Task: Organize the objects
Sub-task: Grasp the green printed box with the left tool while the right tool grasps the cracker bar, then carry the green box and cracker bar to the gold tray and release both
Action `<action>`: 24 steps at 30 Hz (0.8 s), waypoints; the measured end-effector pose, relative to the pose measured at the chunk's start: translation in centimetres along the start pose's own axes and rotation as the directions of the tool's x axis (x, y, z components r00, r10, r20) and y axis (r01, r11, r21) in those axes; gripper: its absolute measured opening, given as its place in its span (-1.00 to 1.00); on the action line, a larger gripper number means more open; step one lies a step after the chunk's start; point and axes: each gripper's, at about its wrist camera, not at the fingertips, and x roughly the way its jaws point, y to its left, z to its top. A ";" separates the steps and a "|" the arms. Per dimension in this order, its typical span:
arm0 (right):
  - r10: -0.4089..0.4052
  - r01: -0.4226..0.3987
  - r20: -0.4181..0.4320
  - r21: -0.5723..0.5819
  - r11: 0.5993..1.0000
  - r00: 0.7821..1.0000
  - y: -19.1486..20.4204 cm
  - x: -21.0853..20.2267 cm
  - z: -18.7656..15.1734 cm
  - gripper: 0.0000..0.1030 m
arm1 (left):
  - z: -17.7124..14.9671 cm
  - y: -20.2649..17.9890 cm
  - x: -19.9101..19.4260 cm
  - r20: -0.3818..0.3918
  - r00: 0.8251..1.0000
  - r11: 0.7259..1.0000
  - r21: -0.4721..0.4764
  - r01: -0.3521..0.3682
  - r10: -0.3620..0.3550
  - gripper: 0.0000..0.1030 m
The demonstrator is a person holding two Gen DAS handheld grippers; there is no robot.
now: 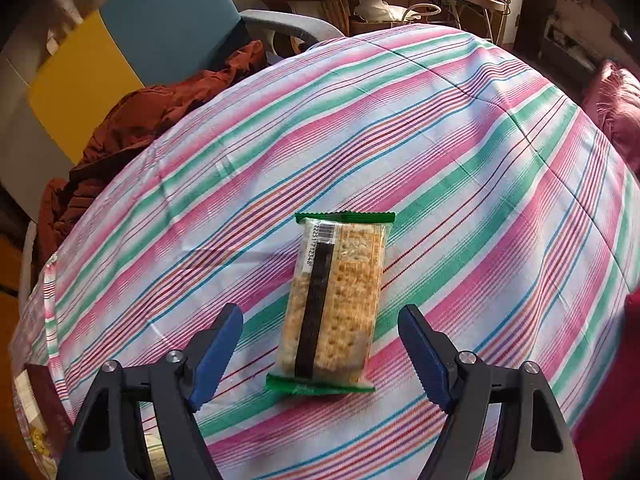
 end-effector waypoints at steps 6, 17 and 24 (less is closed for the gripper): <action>-0.081 0.082 0.007 -0.097 0.992 0.997 0.5 1.2 0.0 -0.08 | -0.6 -0.3 0.1 0.044 0.999 1.000 0.010 -0.023 0.022 -0.40; 0.065 -0.054 0.011 -0.418 0.907 0.998 7.3 0.2 -2.8 -0.10 | -0.8 -0.3 0.2 0.065 0.997 1.000 -0.007 -0.030 0.030 -0.39; 0.098 -0.102 -0.032 -0.476 0.873 0.995 8.1 0.3 -3.6 -0.09 | -0.9 -0.3 0.2 0.070 0.997 1.000 -0.007 -0.029 0.030 -0.39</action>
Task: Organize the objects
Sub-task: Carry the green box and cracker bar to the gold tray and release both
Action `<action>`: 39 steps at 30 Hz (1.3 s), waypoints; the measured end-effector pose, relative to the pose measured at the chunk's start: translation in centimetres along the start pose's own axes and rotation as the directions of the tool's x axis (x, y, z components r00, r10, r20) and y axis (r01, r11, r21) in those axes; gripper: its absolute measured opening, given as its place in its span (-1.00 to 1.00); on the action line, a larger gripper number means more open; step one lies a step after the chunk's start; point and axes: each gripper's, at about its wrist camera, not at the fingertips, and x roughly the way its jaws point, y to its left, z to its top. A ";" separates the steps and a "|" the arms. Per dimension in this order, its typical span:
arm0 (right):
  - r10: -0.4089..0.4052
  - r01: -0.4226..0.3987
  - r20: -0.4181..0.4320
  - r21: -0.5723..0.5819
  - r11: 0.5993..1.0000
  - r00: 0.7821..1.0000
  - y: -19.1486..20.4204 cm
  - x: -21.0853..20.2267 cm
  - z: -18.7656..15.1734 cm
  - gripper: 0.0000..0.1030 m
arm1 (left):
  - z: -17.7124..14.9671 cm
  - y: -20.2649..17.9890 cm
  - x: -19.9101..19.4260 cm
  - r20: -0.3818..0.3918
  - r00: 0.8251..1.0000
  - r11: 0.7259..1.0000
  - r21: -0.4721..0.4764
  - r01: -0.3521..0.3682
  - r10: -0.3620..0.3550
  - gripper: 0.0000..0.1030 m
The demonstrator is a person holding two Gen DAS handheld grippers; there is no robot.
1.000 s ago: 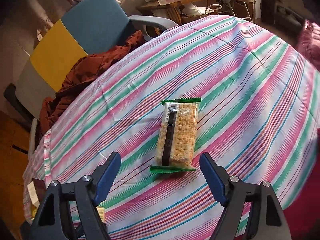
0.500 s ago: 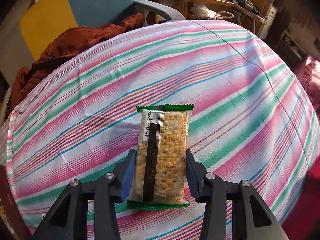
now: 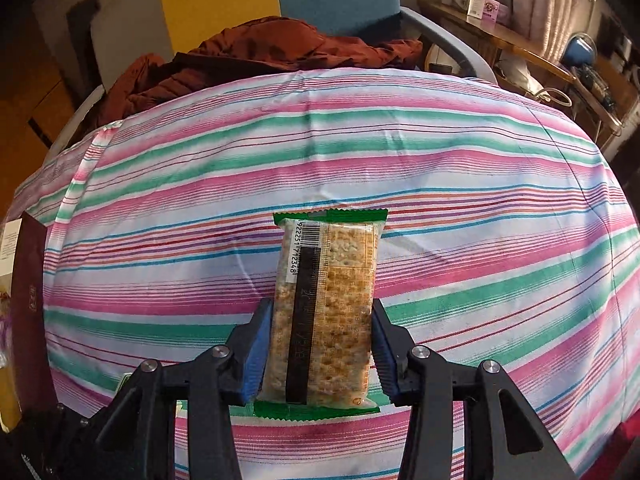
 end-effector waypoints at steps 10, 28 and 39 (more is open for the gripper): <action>0.001 -0.003 -0.028 -0.070 0.998 1.000 1.6 1.0 -0.2 -0.09 | 0.0 -0.1 0.2 0.002 1.000 1.000 0.006 -0.006 0.006 -0.40; 0.087 -0.092 -0.034 -0.240 0.966 0.996 5.4 0.5 -1.9 -0.09 | -0.9 0.0 -6.6 0.020 1.000 1.000 0.008 0.012 -0.012 -0.41; 0.085 -0.094 -0.041 -0.353 0.931 0.996 8.7 0.4 -3.3 -0.09 | -2.2 1.8 -11.5 0.069 0.998 0.999 -0.044 0.005 -0.002 -0.41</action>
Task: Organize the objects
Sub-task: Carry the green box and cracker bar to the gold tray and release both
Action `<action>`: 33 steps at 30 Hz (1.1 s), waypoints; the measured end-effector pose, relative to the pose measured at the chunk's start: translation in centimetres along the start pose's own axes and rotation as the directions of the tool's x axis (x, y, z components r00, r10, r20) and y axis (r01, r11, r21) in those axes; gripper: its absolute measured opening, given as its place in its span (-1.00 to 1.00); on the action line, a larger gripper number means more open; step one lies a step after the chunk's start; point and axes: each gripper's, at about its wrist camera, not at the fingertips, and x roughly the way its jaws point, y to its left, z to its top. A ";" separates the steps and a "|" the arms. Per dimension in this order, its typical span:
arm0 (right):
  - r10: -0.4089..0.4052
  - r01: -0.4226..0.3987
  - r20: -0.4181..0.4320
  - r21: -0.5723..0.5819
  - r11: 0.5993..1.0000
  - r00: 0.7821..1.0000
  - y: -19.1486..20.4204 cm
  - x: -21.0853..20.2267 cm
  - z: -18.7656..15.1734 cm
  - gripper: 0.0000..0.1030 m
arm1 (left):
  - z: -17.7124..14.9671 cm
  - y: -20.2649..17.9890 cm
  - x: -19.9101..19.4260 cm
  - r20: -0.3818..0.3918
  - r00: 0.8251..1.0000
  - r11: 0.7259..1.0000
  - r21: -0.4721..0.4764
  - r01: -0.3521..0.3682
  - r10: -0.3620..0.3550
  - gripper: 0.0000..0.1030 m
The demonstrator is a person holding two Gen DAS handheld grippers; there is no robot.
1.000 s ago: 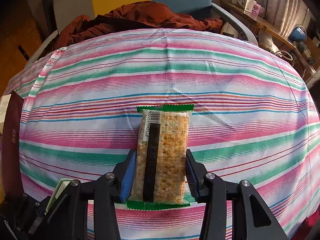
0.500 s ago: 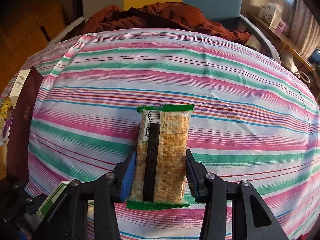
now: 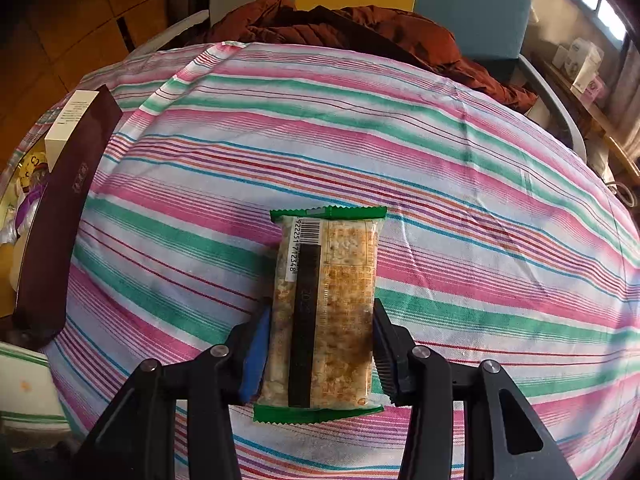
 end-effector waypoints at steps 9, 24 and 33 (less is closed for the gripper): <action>0.064 -0.064 -0.005 -0.004 0.998 0.998 1.5 -0.4 0.1 -0.10 | -0.5 3.6 -3.8 0.039 0.999 0.995 -0.094 -0.034 0.038 -0.41; 0.053 -0.053 0.022 -0.013 0.999 0.998 5.9 -2.2 0.1 -0.11 | -3.7 13.1 -10.0 0.072 0.978 0.923 -0.349 -0.159 0.196 -0.41; -0.012 0.012 -0.028 -0.001 1.000 1.000 5.9 -0.6 -1.0 0.37 | -4.8 14.7 -11.4 0.087 0.972 0.903 -0.397 -0.167 0.218 -0.41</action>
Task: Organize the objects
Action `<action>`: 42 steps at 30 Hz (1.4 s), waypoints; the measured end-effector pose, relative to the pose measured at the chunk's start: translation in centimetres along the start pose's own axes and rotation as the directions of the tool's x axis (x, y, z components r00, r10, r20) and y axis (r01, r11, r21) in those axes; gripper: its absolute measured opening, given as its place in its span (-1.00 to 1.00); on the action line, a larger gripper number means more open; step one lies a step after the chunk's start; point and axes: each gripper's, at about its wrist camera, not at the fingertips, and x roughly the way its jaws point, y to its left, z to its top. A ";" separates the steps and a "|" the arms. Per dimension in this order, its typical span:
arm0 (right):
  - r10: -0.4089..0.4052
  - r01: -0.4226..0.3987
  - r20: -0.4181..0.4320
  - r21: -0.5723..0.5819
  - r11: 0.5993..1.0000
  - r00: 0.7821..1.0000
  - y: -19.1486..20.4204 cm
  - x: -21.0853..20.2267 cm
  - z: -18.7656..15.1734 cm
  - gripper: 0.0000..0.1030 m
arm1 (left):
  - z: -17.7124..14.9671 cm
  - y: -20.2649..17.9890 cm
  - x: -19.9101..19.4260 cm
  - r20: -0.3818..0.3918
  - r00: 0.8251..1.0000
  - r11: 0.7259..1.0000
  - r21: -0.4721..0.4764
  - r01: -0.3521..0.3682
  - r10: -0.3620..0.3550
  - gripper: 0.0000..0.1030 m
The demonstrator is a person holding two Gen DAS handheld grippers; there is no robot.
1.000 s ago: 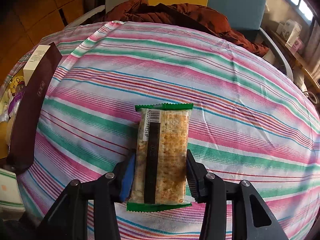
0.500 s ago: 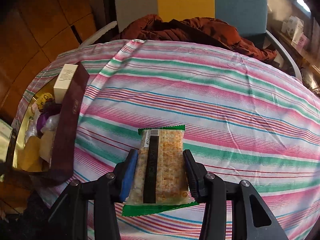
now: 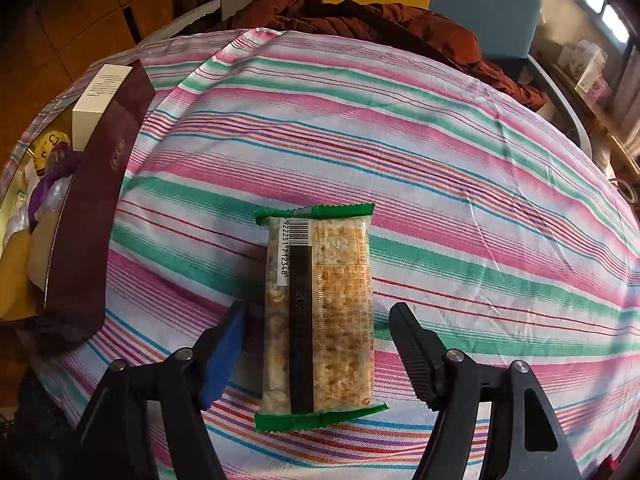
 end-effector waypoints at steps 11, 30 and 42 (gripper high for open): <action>0.087 -0.088 0.114 0.005 0.996 0.990 2.8 -4.5 0.0 -0.11 | -0.8 5.6 -1.6 0.001 0.997 0.987 -0.145 -0.077 0.078 -0.41; 0.266 -0.255 0.135 -0.095 0.962 0.954 19.0 -4.4 7.1 0.31 | -1.0 8.6 3.3 -0.098 0.989 0.956 -0.261 -0.134 0.112 -0.32; 0.171 -0.143 0.222 -0.139 0.980 0.960 19.4 -4.8 4.7 0.82 | -1.7 8.2 2.4 -0.090 0.971 0.950 -0.207 -0.235 0.221 -0.24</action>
